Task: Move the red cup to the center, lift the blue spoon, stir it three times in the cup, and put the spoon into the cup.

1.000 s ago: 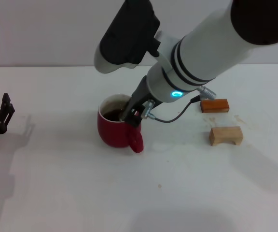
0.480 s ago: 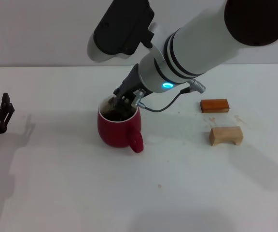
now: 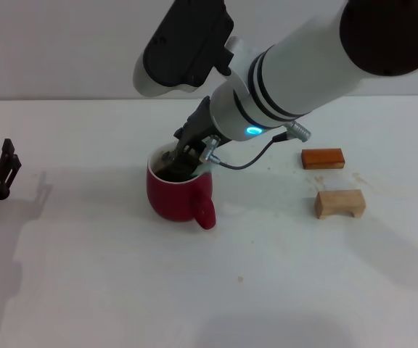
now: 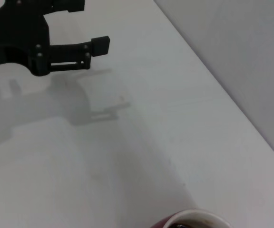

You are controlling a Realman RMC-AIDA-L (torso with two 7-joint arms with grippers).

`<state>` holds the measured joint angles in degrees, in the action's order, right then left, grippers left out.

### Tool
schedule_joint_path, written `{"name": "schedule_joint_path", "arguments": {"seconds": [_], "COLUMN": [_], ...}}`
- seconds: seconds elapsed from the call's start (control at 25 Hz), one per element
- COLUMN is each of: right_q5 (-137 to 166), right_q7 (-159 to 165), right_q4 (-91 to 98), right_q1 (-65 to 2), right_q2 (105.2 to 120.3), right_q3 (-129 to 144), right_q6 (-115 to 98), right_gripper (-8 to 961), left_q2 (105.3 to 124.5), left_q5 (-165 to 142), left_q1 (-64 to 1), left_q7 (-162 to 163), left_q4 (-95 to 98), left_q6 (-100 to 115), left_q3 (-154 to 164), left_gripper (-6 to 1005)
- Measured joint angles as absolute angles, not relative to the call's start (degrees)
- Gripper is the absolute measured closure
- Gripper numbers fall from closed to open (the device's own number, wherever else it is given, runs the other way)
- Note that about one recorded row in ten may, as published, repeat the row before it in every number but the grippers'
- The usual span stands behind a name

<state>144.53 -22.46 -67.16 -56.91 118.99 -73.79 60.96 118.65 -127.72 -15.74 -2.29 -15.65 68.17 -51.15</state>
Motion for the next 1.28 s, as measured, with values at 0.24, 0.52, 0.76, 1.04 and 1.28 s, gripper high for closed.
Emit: {"name": "schedule_joint_path", "arguments": {"seconds": [0.24,0.52,0.76,1.04,1.28], "right_q5": [149.27,163.93,166.98,163.38,152.44], "right_q7": [-21.6,-20.39,-21.03,-20.39,-20.35], "right_q4": [-72.23,-84.43,-85.58,-77.74,-67.84], "right_q1": [-54.79,-41.81,-24.45,-10.43,-4.11], "right_q2": [118.94,119.11,119.06,119.39,119.26], "right_q3": [-74.31,-70.86,-66.35,-64.33,-62.8], "right_q6": [58.92,37.79,4.17,-26.99,-45.31], "right_gripper": [595,476,476,477,476], "left_q2": [118.64,118.73,118.71,118.66,118.55], "left_q5": [-127.7,-127.57,-127.53,-127.43,-127.34], "left_q1": [-15.89,-15.87,-15.59,-15.11,-14.89], "left_q7": [-2.28,-2.28,-2.28,-1.8,-0.08], "left_q4": [-15.64,-15.64,-15.64,-15.64,-15.64], "left_q6": [68.07,68.04,68.44,68.89,69.44], "left_q3": [-51.15,-51.43,-51.63,-51.97,-53.22], "left_gripper": [165,165,165,166,166]}}
